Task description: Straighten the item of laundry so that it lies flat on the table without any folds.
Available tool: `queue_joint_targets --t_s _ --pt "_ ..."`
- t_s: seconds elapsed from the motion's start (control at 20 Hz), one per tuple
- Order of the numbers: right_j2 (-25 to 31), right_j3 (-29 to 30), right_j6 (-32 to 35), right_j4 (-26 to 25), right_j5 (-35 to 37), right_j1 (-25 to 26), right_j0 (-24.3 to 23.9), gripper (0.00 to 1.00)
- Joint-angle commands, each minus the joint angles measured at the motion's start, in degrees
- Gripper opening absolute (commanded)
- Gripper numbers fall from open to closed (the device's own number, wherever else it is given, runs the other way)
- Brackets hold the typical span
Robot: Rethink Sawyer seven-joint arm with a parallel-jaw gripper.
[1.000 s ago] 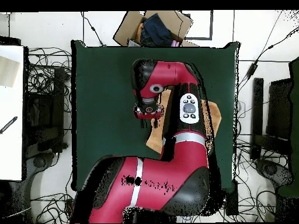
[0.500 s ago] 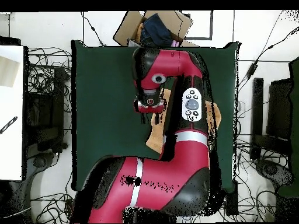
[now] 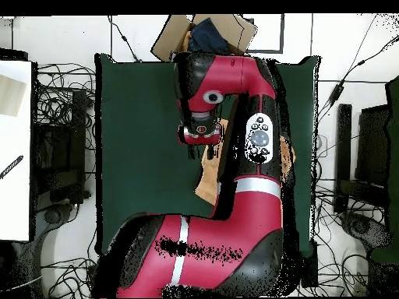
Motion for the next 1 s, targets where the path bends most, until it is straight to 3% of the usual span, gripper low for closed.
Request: queue_joint_targets --t_s 0.05,0.45,0.8,0.85,1.0 --pt "5.7 1.8 -5.2 -0.8 1.7 -0.6 1.3 1.00" --pt "6.6 -3.8 -6.2 -2.1 3.4 3.4 2.1 1.00" --pt "5.8 -2.7 -6.7 -2.0 0.2 3.3 2.4 1.00" --pt "5.1 3.6 -6.3 -0.9 -3.5 0.8 2.1 1.00" --pt "5.1 5.7 -6.4 -0.4 -5.7 -0.4 1.7 1.00"
